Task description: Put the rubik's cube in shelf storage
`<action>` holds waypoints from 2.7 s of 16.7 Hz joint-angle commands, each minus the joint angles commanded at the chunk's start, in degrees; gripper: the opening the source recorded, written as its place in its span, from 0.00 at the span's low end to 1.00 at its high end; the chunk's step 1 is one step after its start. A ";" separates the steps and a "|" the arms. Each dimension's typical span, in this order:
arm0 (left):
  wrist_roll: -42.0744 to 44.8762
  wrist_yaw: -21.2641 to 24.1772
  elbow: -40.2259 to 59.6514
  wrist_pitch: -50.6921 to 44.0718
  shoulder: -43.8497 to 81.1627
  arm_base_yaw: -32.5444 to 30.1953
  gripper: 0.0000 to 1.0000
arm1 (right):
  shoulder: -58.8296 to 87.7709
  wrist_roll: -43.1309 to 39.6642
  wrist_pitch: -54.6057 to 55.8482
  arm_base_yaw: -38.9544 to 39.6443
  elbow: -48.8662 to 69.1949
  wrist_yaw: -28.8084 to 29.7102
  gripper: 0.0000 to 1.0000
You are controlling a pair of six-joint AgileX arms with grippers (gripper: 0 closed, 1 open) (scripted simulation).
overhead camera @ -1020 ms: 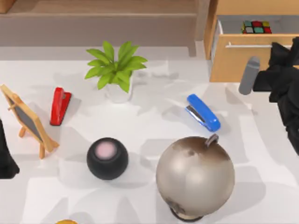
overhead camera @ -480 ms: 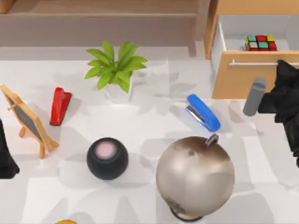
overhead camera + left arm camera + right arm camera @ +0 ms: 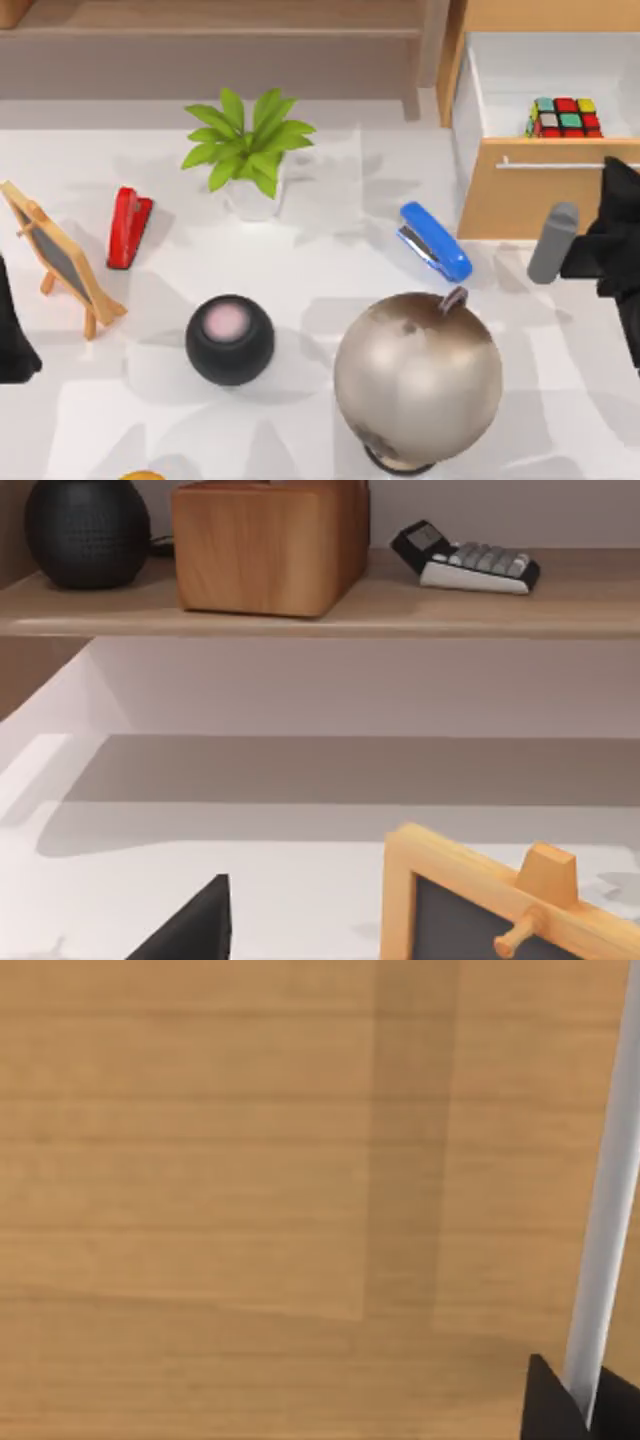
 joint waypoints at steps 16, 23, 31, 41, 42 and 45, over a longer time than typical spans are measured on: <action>0.00 0.00 0.00 0.00 0.00 0.00 1.00 | -1.76 0.10 4.09 1.86 -5.45 1.56 0.68; 0.00 0.00 0.00 0.00 0.00 0.00 1.00 | -1.76 0.10 4.09 1.86 -5.45 1.56 1.00; 0.00 0.00 0.00 0.00 0.00 0.00 1.00 | -1.88 0.08 4.86 2.24 -6.15 1.87 1.00; 0.00 0.00 0.00 0.00 0.00 0.00 1.00 | 0.33 0.17 6.68 4.03 -9.23 3.08 1.00; 0.00 0.00 0.00 0.00 0.00 0.00 1.00 | -0.01 0.25 6.46 4.71 -8.82 2.80 1.00; 0.00 0.00 0.00 0.00 0.00 0.00 1.00 | -1.18 0.80 4.84 7.48 -6.92 1.47 1.00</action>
